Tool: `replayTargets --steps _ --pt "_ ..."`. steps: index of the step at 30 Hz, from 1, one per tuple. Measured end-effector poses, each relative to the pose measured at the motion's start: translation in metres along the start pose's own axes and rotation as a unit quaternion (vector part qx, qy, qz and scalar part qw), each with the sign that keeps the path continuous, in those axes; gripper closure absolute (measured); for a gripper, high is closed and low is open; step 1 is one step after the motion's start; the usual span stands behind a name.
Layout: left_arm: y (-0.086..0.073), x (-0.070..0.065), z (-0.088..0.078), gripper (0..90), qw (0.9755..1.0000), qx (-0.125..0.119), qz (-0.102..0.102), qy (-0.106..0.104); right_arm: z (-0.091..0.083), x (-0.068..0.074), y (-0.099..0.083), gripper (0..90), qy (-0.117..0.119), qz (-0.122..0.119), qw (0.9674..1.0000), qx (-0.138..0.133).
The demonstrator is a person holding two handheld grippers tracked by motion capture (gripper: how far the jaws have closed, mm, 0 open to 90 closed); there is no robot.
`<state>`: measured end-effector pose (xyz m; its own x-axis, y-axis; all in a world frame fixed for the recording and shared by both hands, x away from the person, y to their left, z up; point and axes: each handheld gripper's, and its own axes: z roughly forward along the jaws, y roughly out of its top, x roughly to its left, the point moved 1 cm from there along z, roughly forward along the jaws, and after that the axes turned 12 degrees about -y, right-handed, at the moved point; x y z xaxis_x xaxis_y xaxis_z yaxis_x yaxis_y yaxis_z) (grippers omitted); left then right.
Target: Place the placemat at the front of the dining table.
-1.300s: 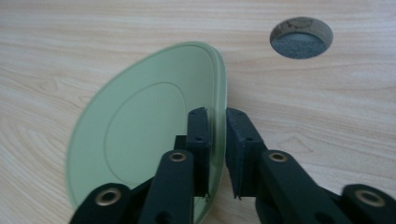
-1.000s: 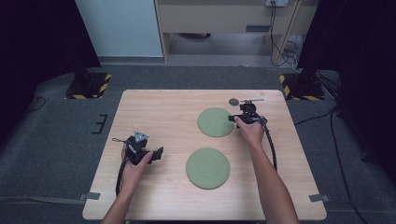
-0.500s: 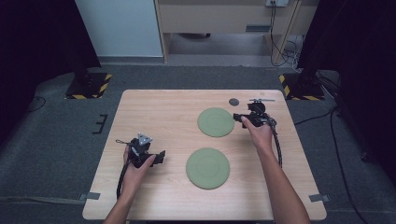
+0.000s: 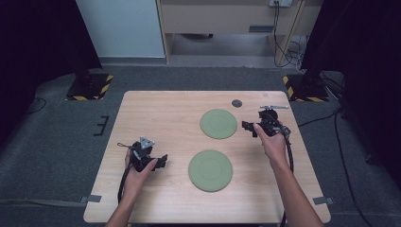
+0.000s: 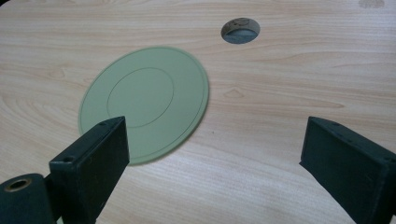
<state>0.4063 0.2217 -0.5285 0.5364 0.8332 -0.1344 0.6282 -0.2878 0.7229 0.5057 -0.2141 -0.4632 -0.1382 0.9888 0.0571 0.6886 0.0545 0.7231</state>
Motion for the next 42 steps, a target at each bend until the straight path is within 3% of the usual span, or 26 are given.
replayTargets --steps 11,22,28,35,38,42 --pt "-0.003 0.004 -0.001 3.3 1.0000 0.004 0.001 0.003 -0.004 0.006 -0.020 8.3 -0.007 -0.027 0.9996 0.007" --pt "-0.005 0.005 0.001 3.4 0.9999 0.011 -0.003 0.009 -0.007 0.003 -0.048 8.1 -0.010 -0.035 0.9991 0.022" --pt "-0.005 0.007 0.002 3.4 0.9998 0.012 -0.007 0.011 -0.002 -0.003 -0.060 7.9 -0.013 -0.027 0.9991 0.029" --pt "-0.006 0.009 0.005 3.2 0.9997 0.019 -0.012 0.012 0.002 -0.009 -0.073 7.8 -0.027 -0.018 0.9991 0.029" --pt "-0.008 0.011 0.009 2.3 0.9995 0.024 -0.020 0.003 0.004 -0.011 -0.078 8.5 -0.039 -0.021 0.9986 0.029" --pt "-0.009 0.011 0.010 0.0 0.9996 0.024 -0.015 0.002 0.009 -0.013 -0.085 9.5 -0.060 -0.028 0.9973 0.031"
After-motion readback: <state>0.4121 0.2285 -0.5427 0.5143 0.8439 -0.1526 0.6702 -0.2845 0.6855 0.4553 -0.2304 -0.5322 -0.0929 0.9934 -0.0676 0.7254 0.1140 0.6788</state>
